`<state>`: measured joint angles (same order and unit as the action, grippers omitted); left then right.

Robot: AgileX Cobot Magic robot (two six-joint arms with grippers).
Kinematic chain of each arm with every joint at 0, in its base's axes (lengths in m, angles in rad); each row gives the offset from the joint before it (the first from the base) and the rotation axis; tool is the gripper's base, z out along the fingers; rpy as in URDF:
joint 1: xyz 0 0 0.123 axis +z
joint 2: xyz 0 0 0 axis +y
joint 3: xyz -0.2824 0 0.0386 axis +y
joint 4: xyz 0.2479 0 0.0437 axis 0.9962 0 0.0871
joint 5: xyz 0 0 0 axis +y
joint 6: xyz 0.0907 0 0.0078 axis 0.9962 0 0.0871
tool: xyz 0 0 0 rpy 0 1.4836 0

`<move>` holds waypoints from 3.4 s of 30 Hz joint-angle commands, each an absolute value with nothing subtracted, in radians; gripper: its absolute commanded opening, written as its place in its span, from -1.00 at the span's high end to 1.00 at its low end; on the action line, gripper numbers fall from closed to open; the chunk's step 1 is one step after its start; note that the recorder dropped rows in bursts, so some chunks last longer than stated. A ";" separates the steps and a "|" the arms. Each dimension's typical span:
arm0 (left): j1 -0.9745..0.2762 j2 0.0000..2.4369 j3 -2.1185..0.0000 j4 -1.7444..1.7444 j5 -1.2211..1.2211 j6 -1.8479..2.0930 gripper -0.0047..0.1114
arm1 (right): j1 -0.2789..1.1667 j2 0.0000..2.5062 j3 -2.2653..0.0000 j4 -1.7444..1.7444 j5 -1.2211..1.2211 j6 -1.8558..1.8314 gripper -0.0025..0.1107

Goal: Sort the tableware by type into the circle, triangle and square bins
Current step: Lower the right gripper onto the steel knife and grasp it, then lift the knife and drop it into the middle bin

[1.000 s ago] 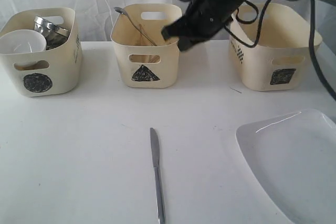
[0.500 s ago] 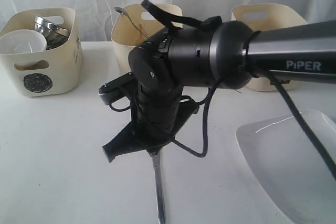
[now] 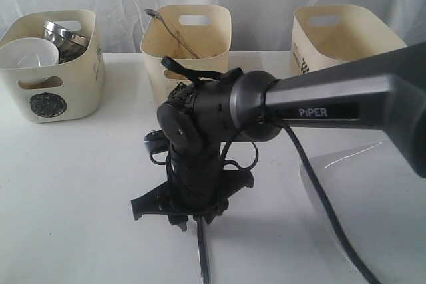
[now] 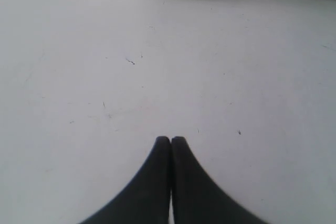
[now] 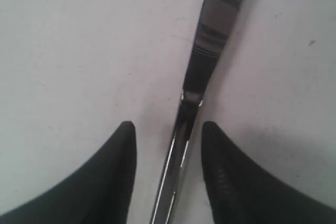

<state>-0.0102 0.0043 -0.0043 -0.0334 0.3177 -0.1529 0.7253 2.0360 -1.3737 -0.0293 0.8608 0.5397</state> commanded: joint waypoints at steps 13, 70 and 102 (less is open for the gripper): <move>-0.012 0.000 0.000 -0.044 0.350 -0.150 0.92 | 0.725 2.137 -1.370 -0.190 0.839 0.634 0.61; -0.012 0.000 0.000 -0.044 0.350 -0.150 0.92 | 0.195 1.865 -1.584 1.009 0.860 -0.604 0.96; -0.012 0.000 0.000 -0.044 0.350 -0.150 0.92 | 0.102 2.214 -1.886 1.744 0.621 -1.391 0.96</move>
<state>-0.0102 0.0043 -0.0043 -0.0334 0.3177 -0.1529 0.0928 2.1862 -1.8424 1.7247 0.6642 -1.3786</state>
